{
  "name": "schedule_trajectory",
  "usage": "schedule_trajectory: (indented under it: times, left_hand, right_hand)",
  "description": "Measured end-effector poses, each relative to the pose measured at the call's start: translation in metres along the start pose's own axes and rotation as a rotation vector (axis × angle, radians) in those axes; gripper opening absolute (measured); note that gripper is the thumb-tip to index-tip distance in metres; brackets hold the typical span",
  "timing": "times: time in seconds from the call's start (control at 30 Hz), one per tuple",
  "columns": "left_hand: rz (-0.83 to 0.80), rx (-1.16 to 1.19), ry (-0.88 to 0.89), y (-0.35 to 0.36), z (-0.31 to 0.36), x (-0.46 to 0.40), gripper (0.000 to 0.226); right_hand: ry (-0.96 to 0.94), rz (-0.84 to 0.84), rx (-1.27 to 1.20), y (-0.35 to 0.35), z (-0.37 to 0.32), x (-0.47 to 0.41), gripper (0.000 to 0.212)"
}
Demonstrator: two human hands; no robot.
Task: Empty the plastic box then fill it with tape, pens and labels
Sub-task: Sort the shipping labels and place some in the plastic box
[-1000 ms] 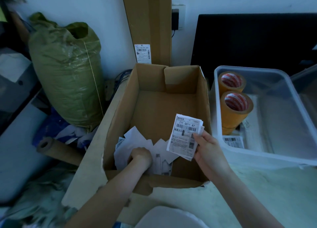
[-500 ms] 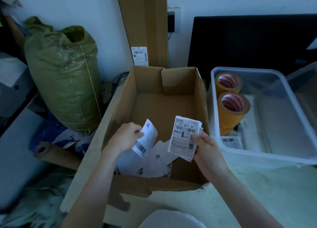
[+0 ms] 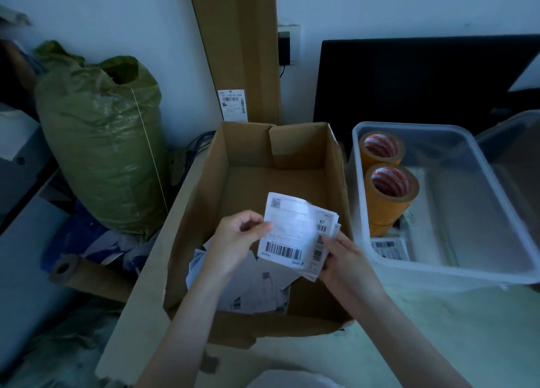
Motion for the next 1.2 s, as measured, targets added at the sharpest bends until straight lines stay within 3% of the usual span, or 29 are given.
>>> schedule_trajectory:
  times: [0.17, 0.4, 0.67, 0.73, 0.83, 0.97, 1.07, 1.2]
  left_hand:
    - [0.001, 0.085, 0.055, 0.01, 0.005, 0.0, 0.011]
    - [0.091, -0.222, 0.109, 0.008, 0.008, -0.008, 0.008]
    - [-0.04, -0.429, 0.202, 0.013, 0.014, -0.02, 0.005]
    - [-0.108, -0.578, 0.134, 0.014, -0.013, -0.031, 0.014]
    - [-0.325, -1.08, 0.045, 0.032, -0.071, -0.042, 0.03]
    - [-0.629, -1.64, 0.161, 0.059, -0.122, -0.039, 0.05]
    - [-0.69, -1.784, 0.344, 0.066, -0.122, -0.038, 0.066]
    - [-0.756, -1.865, 0.543, 0.078, -0.125, -0.036, 0.061]
  right_hand:
    - [0.023, -0.039, -0.09, 0.002, -0.003, 0.001, 0.029]
    - [-0.006, -0.054, -0.027, 0.003, -0.003, 0.003, 0.029]
    - [-0.052, -0.037, 0.118, -0.001, -0.006, 0.005, 0.032]
    - [-0.065, -0.014, 0.096, -0.005, -0.009, 0.005, 0.032]
    - [-0.084, 0.002, 0.083, -0.007, -0.013, 0.005, 0.034]
    - [-0.093, 0.002, 0.071, -0.007, -0.015, 0.006, 0.033]
    - [-0.091, 0.021, 0.055, -0.009, -0.015, 0.006, 0.032]
    - [-0.074, 0.009, 0.066, -0.007, -0.013, 0.006, 0.033]
Point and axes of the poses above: each hand's wrist, its own x-axis away from the middle knuckle, its own y-axis out of the palm, z = x × y, the point moved 9 cm from there along -x, towards the middle knuckle, and after that the axes turned 11 degrees about -x, right-handed, at the moved point
